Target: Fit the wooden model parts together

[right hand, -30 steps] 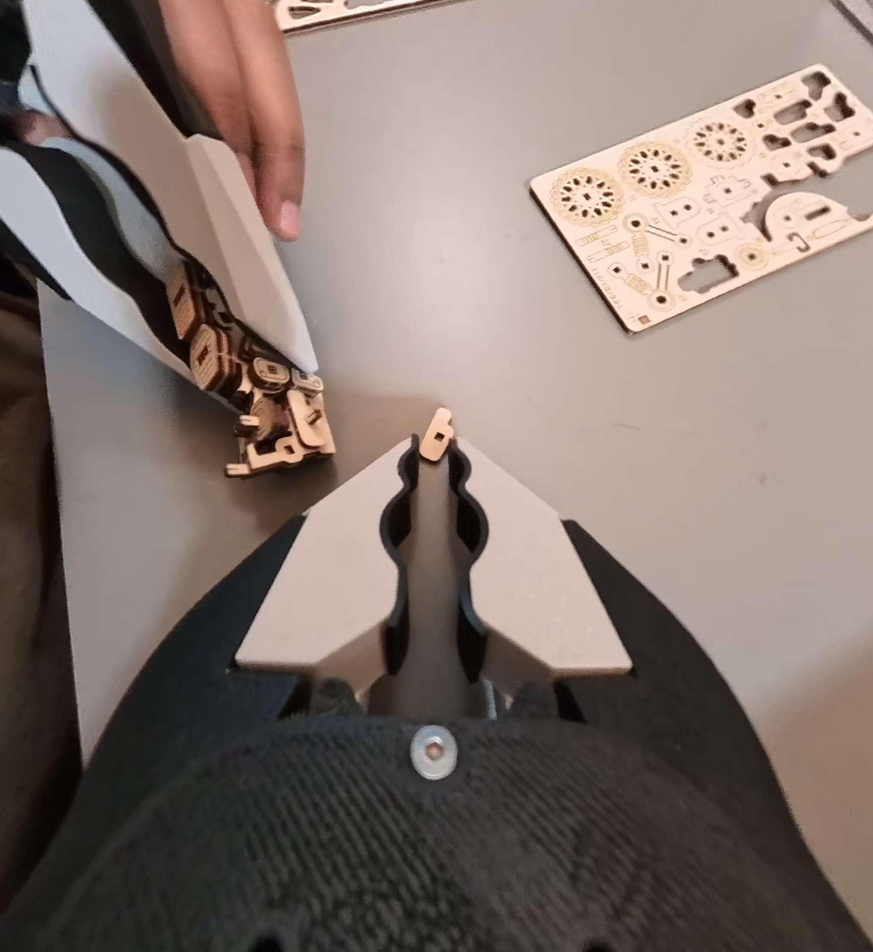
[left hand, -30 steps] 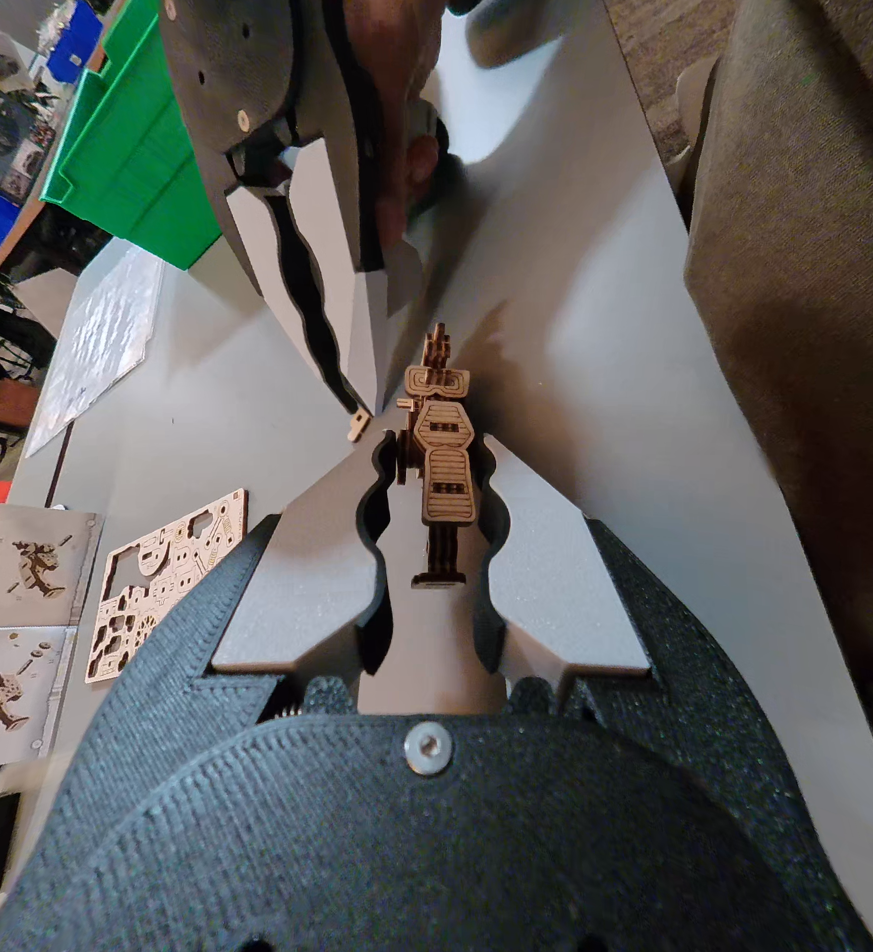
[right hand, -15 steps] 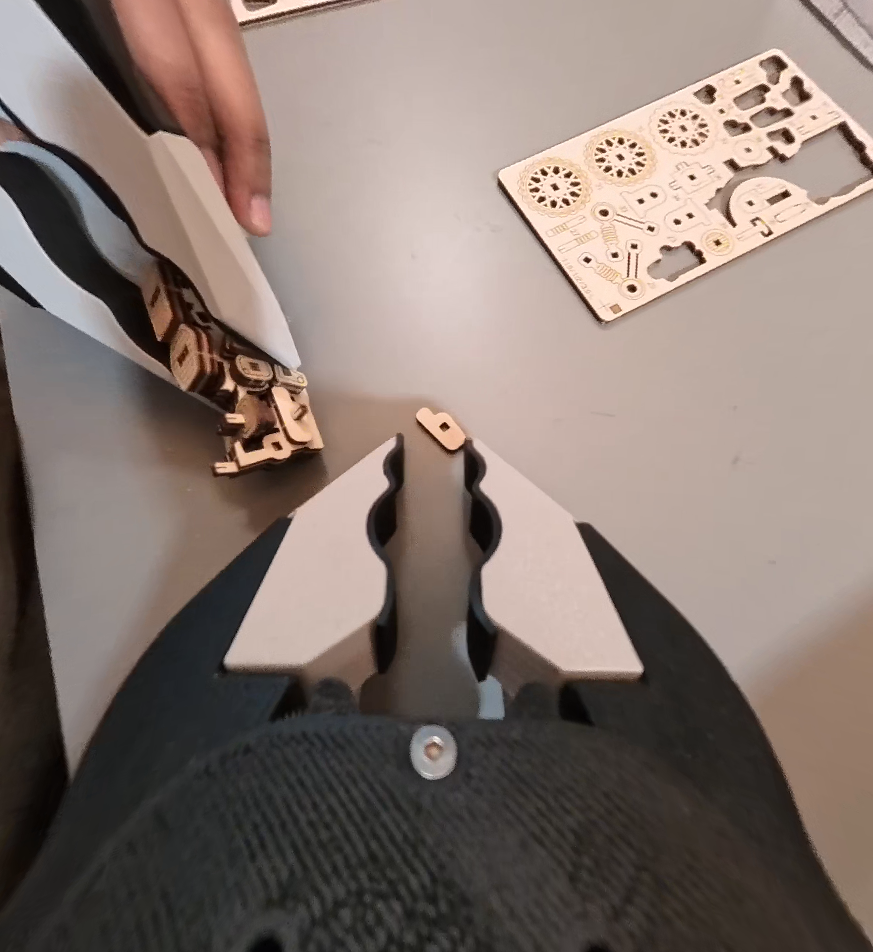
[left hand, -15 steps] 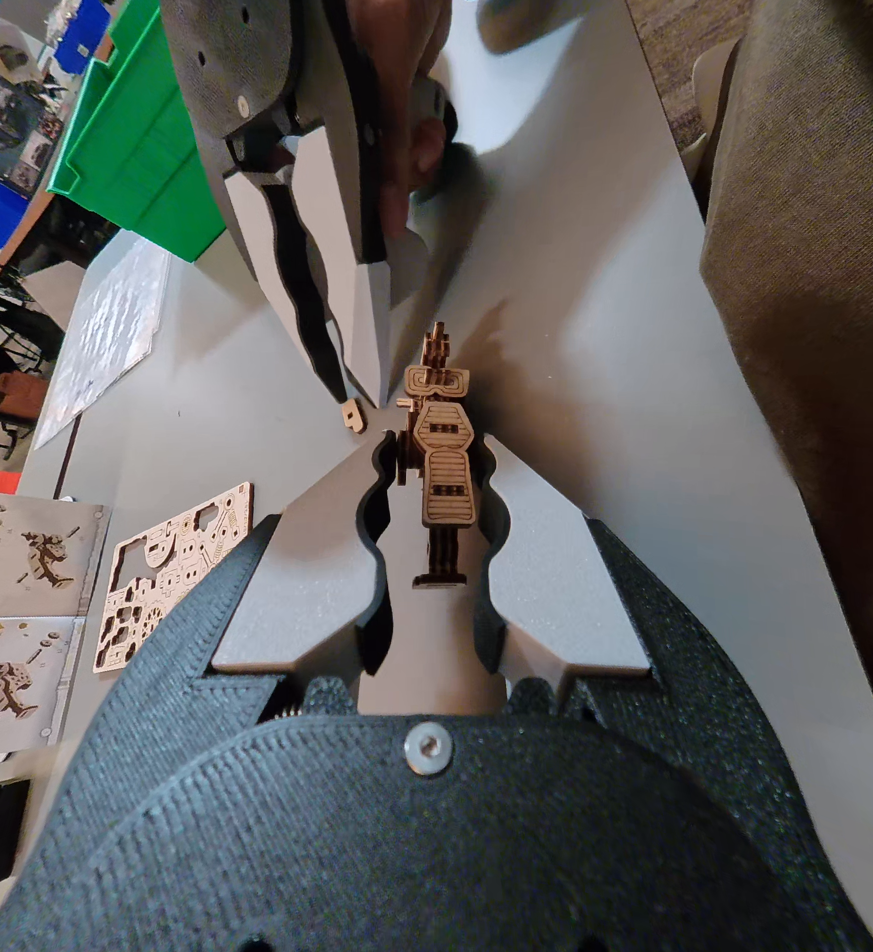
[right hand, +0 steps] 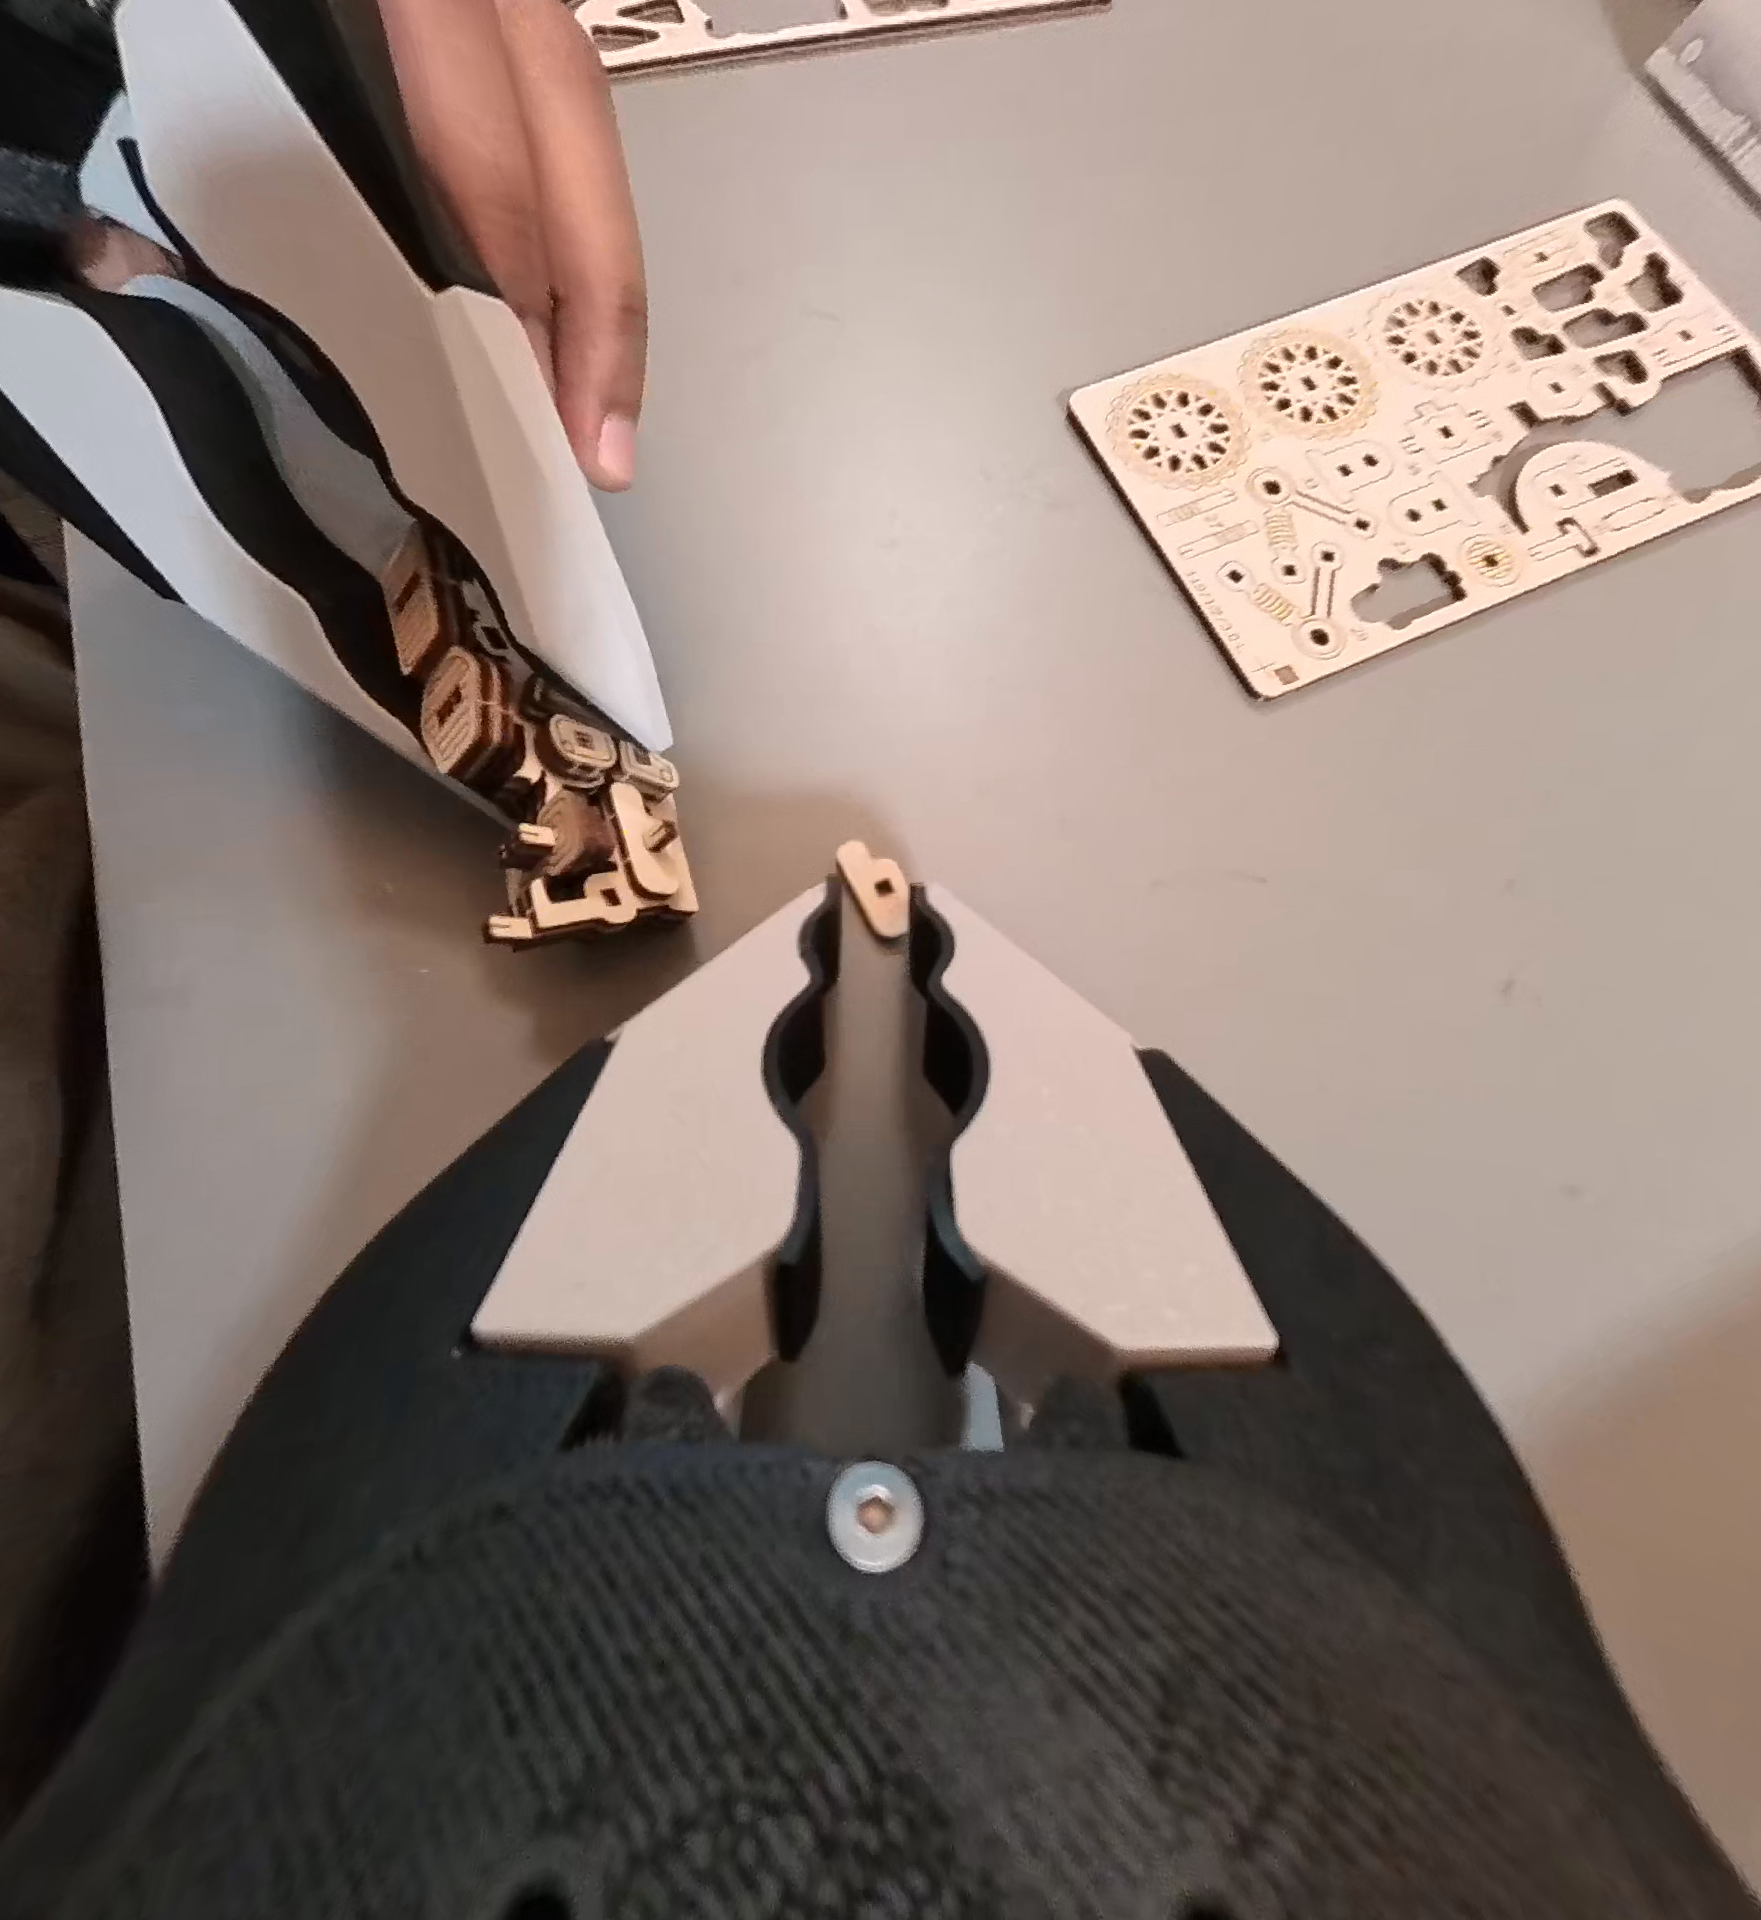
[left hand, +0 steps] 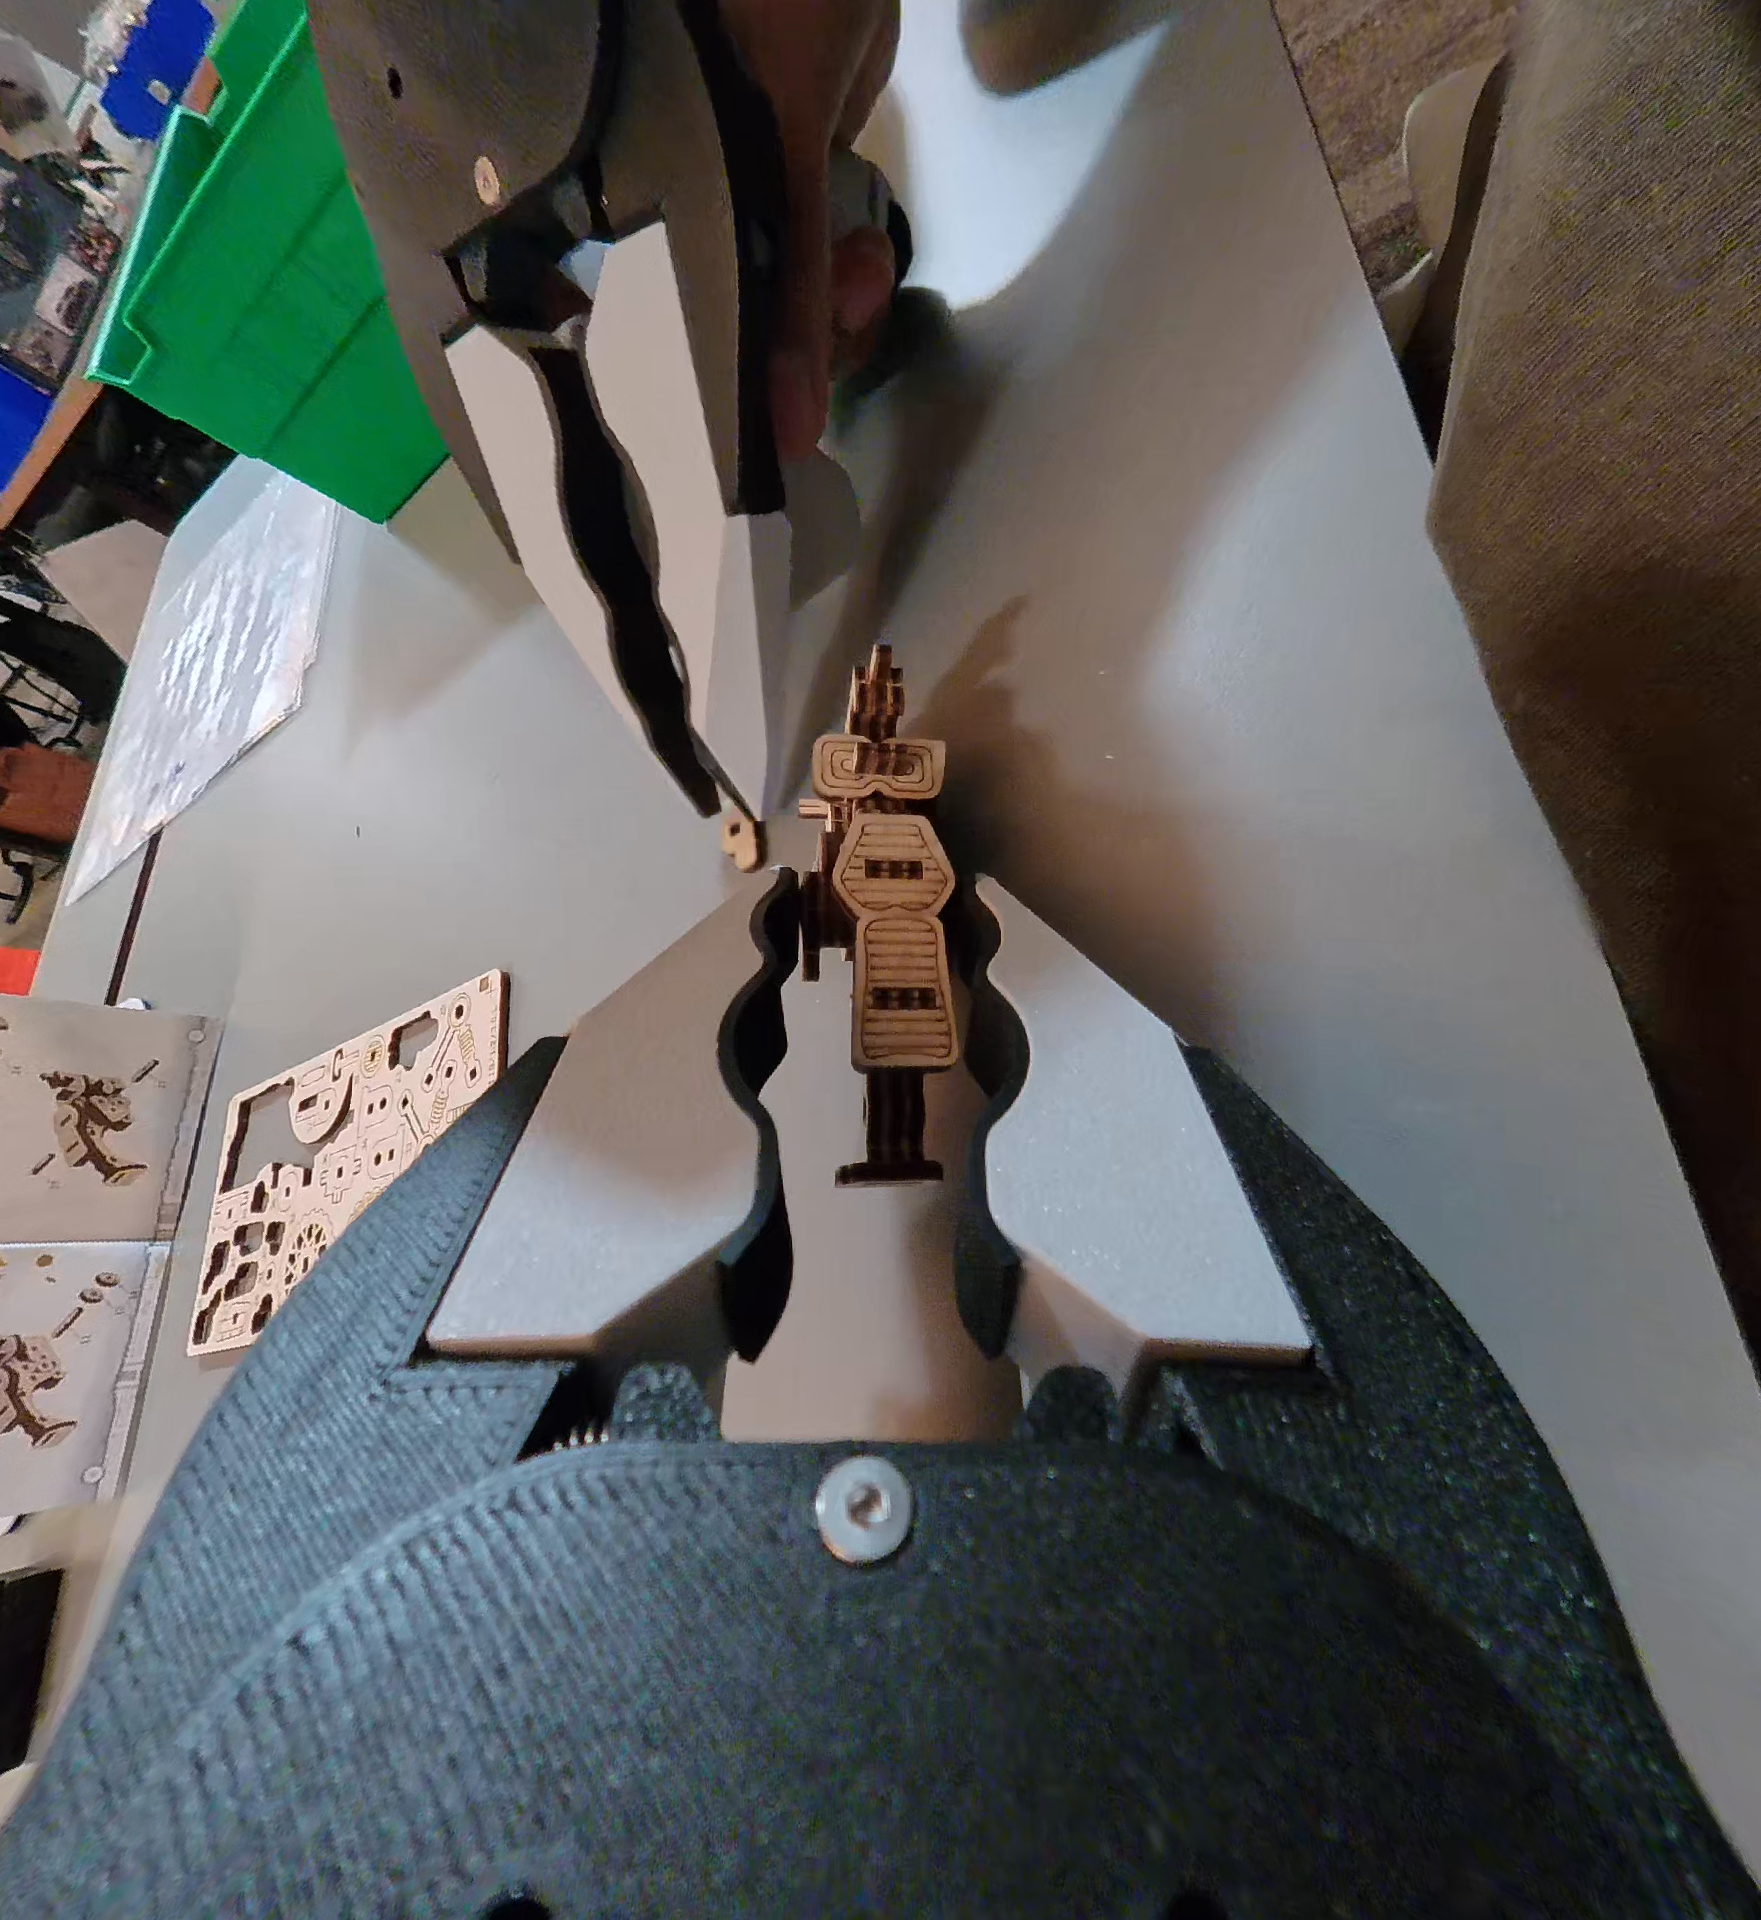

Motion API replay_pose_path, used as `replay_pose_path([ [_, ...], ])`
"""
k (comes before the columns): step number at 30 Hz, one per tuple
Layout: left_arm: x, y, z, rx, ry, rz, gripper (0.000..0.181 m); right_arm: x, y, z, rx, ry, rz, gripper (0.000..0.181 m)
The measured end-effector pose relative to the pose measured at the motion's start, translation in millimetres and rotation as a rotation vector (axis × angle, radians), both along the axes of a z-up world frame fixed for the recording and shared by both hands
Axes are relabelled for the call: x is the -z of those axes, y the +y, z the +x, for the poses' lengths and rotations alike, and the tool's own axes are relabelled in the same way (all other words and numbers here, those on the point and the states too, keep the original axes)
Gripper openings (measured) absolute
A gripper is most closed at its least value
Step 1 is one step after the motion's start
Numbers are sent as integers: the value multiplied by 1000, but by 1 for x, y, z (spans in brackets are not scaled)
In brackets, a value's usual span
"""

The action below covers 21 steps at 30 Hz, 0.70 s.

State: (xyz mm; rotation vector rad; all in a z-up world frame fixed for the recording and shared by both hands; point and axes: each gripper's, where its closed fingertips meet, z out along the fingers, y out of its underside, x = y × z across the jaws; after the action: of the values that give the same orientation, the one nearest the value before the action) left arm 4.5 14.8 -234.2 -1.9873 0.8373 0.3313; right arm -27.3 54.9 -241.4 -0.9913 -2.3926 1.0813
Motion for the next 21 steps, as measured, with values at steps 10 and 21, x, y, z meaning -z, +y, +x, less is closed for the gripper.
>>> replay_pose_path([
  [10, 1, -1, -1, 2, 33, 3, 28, -9, -7, 7, -32, -72, -120, 5],
  [21, -1, 2, -4, 5, 168, 41, 28, -23, -20, 19, 2, -398, -477, 5],
])
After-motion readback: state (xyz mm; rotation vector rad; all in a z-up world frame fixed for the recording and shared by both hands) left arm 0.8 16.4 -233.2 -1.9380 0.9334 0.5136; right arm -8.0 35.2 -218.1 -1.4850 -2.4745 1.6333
